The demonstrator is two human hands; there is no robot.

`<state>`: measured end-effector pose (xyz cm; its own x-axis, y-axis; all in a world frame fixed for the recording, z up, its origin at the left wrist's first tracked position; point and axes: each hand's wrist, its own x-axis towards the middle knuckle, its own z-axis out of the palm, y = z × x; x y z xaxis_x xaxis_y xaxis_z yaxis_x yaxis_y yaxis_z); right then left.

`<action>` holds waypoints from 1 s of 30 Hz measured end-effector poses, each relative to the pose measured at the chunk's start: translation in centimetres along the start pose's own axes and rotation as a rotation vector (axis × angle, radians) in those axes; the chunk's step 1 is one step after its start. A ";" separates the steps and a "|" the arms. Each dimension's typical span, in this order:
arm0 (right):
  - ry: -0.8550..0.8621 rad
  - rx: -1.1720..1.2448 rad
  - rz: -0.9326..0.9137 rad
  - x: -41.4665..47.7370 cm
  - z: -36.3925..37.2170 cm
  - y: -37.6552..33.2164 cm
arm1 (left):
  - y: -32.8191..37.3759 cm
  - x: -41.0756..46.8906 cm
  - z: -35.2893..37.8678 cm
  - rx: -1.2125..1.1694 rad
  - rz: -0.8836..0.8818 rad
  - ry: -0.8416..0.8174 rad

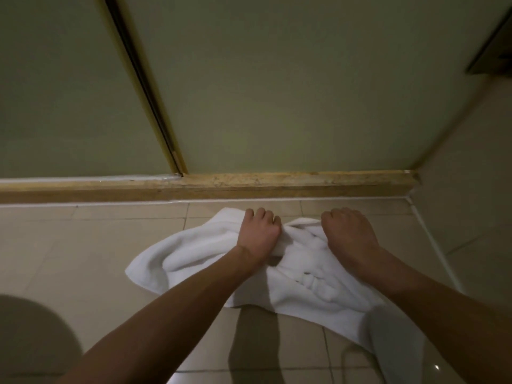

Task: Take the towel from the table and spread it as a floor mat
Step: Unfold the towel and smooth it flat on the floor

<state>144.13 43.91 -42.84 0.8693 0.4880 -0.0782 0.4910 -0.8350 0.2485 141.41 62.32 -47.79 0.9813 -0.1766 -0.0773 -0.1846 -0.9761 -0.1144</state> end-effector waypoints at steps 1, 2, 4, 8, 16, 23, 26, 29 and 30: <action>-0.015 0.024 0.034 -0.4 0.1 0.5 | 0.0 0.0 0.0 -0.001 -0.013 -0.005; -0.025 0.052 0.070 -0.8 0.3 1.0 | 0.1 0.0 0.1 0.002 -0.024 -0.009; -0.030 0.124 0.145 -1.8 0.7 2.0 | 0.2 0.1 0.0 0.011 -0.040 -0.007; 0.007 0.207 0.273 -3.6 1.2 3.4 | 0.2 0.2 -0.1 0.017 -0.057 0.007; -0.089 0.190 0.498 -6.4 1.5 7.1 | -0.6 0.3 -0.3 0.003 -0.114 0.027; -0.225 0.261 0.620 -6.5 1.5 7.3 | -2.2 -1.0 -0.3 -0.044 -0.161 0.008; -0.236 0.300 0.592 -5.7 1.1 6.6 | -2.1 -1.5 -0.1 -0.091 -0.102 -0.013; -0.178 0.303 0.515 -4.4 0.8 6.0 | -2.1 -1.9 0.2 -0.122 -0.051 -0.013; -0.143 0.303 0.479 -3.8 0.8 5.7 | -2.0 -2.0 0.4 -0.137 -0.033 -0.017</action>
<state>143.65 37.03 -41.91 0.9870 0.0160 -0.1602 0.0166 -0.9999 0.0027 139.77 64.69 -47.79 0.9854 -0.1431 -0.0926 -0.1420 -0.9897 0.0187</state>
